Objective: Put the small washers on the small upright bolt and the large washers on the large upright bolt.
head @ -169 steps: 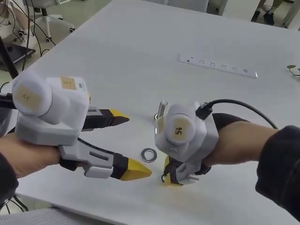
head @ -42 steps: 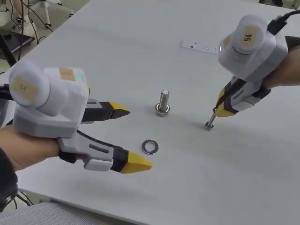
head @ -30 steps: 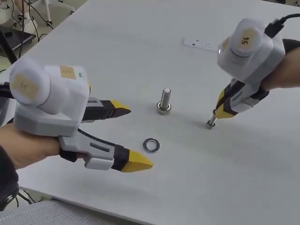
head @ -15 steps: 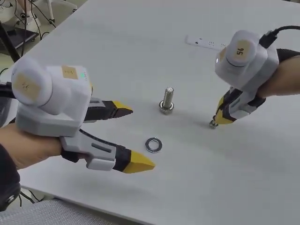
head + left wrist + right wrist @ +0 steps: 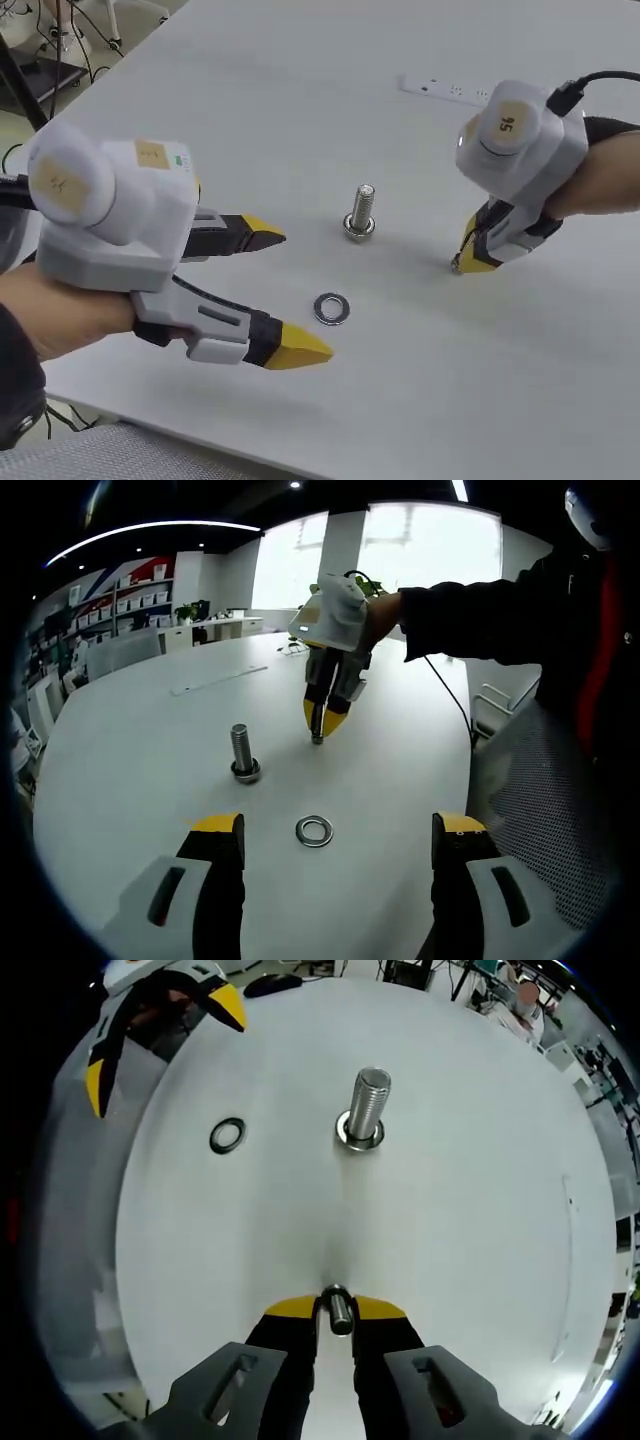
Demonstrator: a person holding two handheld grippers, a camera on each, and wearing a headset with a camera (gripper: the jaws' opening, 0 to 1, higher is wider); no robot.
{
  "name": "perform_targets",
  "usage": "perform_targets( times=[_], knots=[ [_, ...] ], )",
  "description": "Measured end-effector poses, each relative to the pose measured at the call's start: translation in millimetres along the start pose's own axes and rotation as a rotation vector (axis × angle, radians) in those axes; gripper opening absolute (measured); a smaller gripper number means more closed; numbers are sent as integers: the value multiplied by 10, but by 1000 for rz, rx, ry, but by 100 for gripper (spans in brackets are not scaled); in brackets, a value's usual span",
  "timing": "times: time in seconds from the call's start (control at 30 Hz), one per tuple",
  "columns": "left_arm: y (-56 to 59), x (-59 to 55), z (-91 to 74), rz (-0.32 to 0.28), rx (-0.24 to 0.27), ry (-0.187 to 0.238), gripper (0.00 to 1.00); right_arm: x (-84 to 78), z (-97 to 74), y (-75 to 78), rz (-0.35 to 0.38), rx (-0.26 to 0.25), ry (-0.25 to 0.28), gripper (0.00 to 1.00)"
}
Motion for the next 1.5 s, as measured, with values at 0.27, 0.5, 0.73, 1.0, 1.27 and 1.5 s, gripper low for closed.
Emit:
perform_targets(
  times=[0.27, 0.5, 0.73, 1.0, 1.27, 1.5],
  knots=[
    [-9, -2, 8, -1, 1, -1, 76, 1, 7, -30, 0, 3, 6, 14],
    [-10, -1, 8, -2, 3, 1, 76, 7, 22, -47, -3, 6, 3, 15],
    [-6, -3, 10, -2, 4, 2, 76, -1, 31, -55, 0, 9, 2, 17],
    [0, -1, 14, 1, 3, 1, 76, -44, 17, -44, 18, 8, 13, 25],
    [0, 6, 10, 2, 4, 3, 76, -115, 1, -50, 43, 7, 17, 28],
    [5, 12, 11, 5, 2, 5, 76, -217, -18, -64, 61, 6, 12, 28]
  ],
)
Point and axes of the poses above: the centre of the closed fingertips' face, and the gripper's own axes: z roughly forward along the fingers, y roughly to its right, x roughly out of its top, the point moved 9 cm from there along -z, roughly backward along the fingers, and after that the axes turned 13 degrees about x, right-handed, at the moved point
